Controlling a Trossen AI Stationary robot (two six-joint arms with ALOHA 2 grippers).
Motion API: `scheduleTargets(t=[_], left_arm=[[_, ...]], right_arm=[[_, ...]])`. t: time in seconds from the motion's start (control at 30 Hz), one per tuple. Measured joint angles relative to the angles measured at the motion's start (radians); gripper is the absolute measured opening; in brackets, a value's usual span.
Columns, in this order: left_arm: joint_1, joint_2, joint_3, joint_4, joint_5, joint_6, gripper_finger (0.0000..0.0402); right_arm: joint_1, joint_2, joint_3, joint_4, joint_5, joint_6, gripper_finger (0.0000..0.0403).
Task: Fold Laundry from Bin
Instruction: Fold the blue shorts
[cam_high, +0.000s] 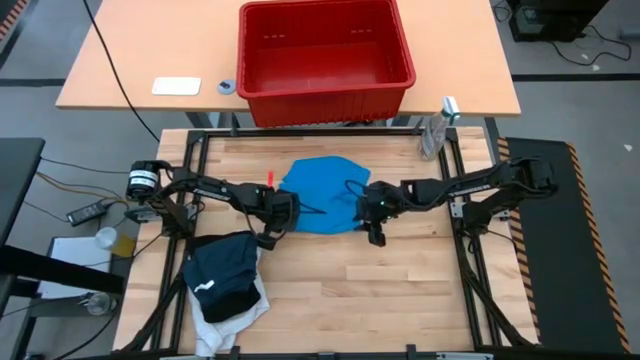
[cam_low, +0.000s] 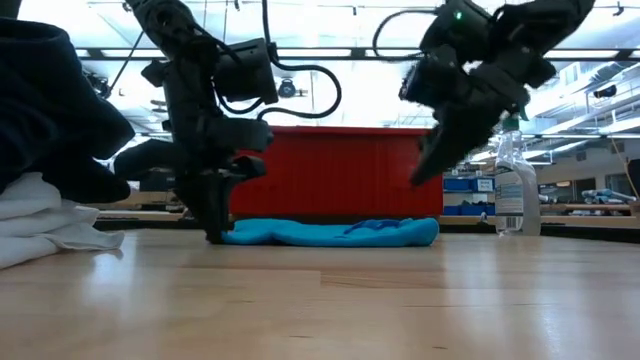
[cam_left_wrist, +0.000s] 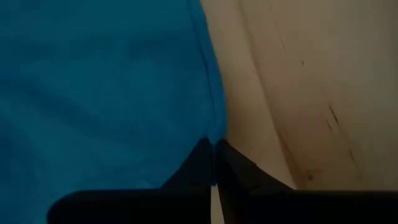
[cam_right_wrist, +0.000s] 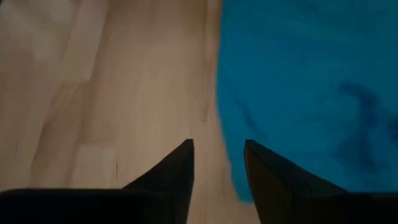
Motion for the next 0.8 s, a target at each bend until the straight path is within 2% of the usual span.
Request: scheduleTargets(t=[0.17, 0.33, 0.43, 0.6, 0.8], left_arm=[[0.000, -0.004, 0.004, -0.013, 0.001, -0.036, 0.0007], [0.000, -0.004, 0.006, -0.011, 0.002, -0.046, 0.0007], [0.001, -0.005, 0.006, -0.007, 0.003, -0.073, 0.0008], [0.001, -0.005, 0.006, -0.019, 0.004, -0.097, 0.0008], [0.001, -0.005, 0.006, -0.032, 0.004, -0.111, 0.0008]], right_arm=[[0.005, 0.036, -0.004, 0.007, -0.026, -0.057, 0.0209], [0.035, 0.082, -0.002, 0.030, 0.103, -0.183, 0.0265], [0.035, 0.142, -0.003, 0.037, 0.119, -0.224, 0.0284], [0.032, 0.219, -0.004, 0.061, 0.149, -0.203, 0.0270], [0.025, 0.226, -0.003, 0.071, 0.134, -0.150, 0.0199]])
